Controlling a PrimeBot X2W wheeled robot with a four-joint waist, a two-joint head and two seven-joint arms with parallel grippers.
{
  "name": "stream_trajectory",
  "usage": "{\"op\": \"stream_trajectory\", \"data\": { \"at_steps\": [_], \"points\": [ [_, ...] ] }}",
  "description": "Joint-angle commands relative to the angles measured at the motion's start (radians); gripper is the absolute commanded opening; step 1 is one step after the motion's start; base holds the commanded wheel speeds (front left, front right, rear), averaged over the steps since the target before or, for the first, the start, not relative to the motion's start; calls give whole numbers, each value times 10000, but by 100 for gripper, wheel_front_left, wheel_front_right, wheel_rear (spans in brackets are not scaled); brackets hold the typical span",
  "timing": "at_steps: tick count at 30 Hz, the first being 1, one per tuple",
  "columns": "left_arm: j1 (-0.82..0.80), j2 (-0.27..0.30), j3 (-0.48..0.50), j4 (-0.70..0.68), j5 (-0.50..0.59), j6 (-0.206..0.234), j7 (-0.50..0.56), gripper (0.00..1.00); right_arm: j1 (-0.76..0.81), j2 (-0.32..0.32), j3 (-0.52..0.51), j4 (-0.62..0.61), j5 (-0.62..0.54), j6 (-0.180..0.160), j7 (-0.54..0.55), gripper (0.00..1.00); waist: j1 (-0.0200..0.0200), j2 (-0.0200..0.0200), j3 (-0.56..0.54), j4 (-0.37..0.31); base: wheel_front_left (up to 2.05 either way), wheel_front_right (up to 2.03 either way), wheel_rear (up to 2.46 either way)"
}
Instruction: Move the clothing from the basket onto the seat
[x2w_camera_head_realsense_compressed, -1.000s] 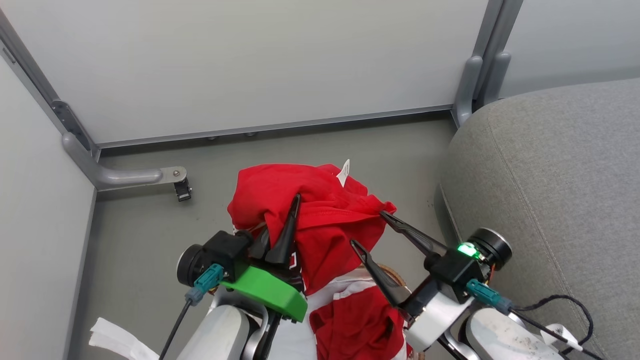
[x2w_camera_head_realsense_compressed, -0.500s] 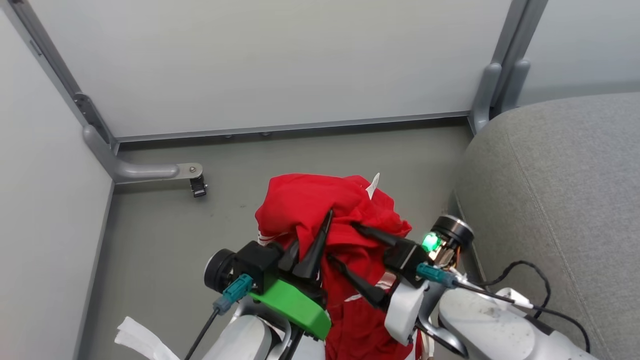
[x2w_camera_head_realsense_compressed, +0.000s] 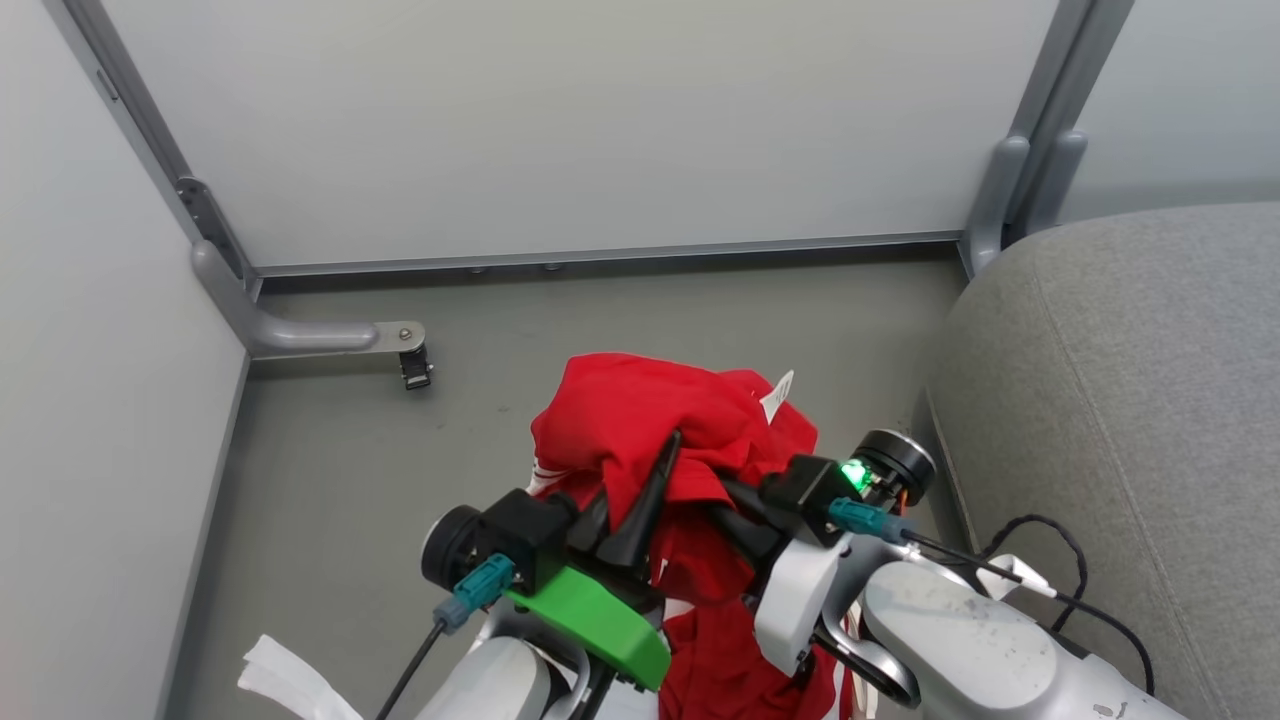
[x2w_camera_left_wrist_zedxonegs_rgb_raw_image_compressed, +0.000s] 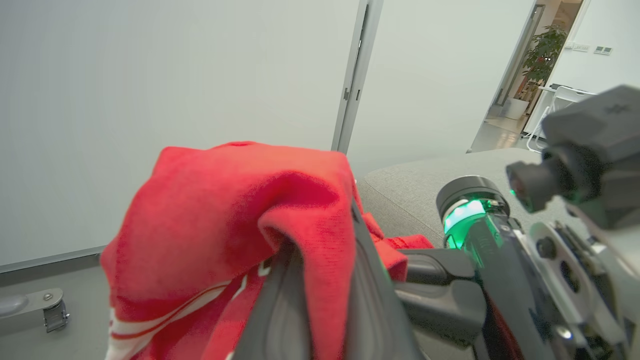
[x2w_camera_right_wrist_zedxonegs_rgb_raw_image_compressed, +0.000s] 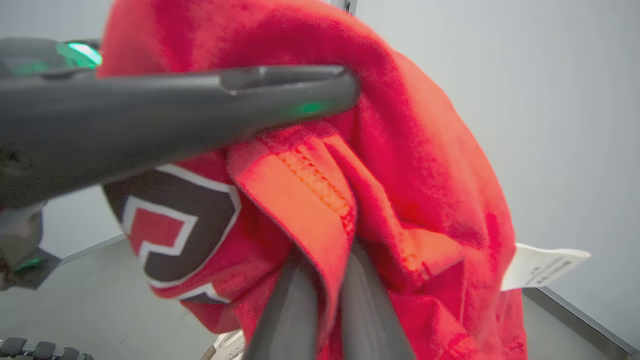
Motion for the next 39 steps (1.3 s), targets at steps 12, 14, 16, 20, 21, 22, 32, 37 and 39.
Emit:
{"op": "stream_trajectory", "data": {
  "at_steps": [12, 14, 16, 20, 21, 22, 32, 37, 39],
  "points": [
    [205, 33, 594, 123, 326, 208, -6, 100, 1240, -226, -1826, -875, -445, -14, -45, 0, 1, 73, 428, -2268, 0, 0, 0],
    [150, 35, 621, 159, 374, 190, -8, 100, 1371, -240, -2135, -1074, -501, -14, -48, 0, 1, 73, 527, -2758, 0, 0, 0],
    [62, 36, 637, 217, 419, 163, -6, 100, 1474, -261, -2391, -1226, -536, -14, -47, 0, 1, 73, 625, -3234, 0, 0, 0],
    [-68, 41, 647, 356, 491, 134, -8, 100, 1755, -244, -2894, -1503, -593, -14, -47, 0, 1, 73, 763, -4126, 0, 0, 0],
    [-86, 39, 683, 388, 488, 127, -8, 100, 1789, -221, -2985, -1566, -596, -14, -47, 0, 1, 73, 796, -4320, 0, 0, 0],
    [-108, 42, 674, 439, 535, 119, -6, 100, 1837, -218, -3121, -1617, -609, -14, -47, 0, 1, 73, 830, -4531, 0, 0, 0],
    [-135, 47, 772, 753, 717, 24, -8, 100, 2158, -202, -3997, -2027, -790, -14, -47, 0, 1, 73, 1120, -5807, 0, 0, 0],
    [-240, 50, 738, 855, 832, -30, -8, 100, 1722, -194, -4520, -2184, -908, -14, -47, 0, 1, 73, 1362, -5836, 0, 0, 0],
    [-313, 49, 726, 898, 920, -42, -8, 100, 1417, -260, -4763, -2269, -988, -14, -48, 0, 1, 73, 1511, -5763, 0, 0, 0]
  ]
}}
